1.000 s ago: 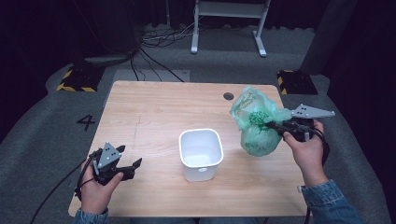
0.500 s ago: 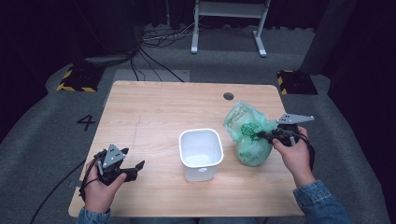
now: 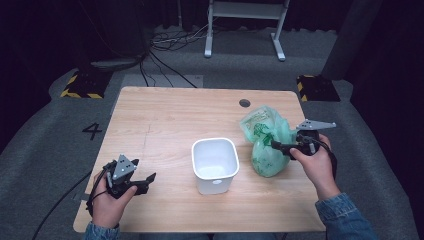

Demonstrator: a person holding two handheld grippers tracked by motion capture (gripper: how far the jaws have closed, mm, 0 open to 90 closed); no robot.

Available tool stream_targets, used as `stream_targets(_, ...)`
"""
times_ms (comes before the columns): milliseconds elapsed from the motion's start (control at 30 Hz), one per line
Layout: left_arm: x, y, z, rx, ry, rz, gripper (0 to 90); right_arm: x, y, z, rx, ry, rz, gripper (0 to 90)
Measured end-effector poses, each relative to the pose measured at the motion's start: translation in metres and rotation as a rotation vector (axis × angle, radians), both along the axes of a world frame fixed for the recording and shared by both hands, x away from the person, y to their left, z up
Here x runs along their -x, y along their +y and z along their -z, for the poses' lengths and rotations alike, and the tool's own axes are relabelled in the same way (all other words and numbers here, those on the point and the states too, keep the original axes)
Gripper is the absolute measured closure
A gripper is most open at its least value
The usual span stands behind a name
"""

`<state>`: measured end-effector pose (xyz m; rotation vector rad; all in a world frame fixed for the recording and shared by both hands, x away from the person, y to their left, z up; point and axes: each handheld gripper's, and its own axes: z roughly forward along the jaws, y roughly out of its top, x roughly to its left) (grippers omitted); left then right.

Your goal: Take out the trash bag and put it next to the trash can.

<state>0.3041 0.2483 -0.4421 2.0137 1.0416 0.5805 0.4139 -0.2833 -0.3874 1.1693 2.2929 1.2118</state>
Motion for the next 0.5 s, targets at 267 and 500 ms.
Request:
stream_targets(267,0.0,-0.002,0.0,-0.007,0.002,0.008,24.2,0.018,-0.014,-0.013,0.035,0.106,0.049,33.0)
stream_targets(500,0.0,-0.002,0.0,-0.006,0.003,0.008,24.2,0.039,-0.025,-0.019,0.075,0.157,0.04,38.2)
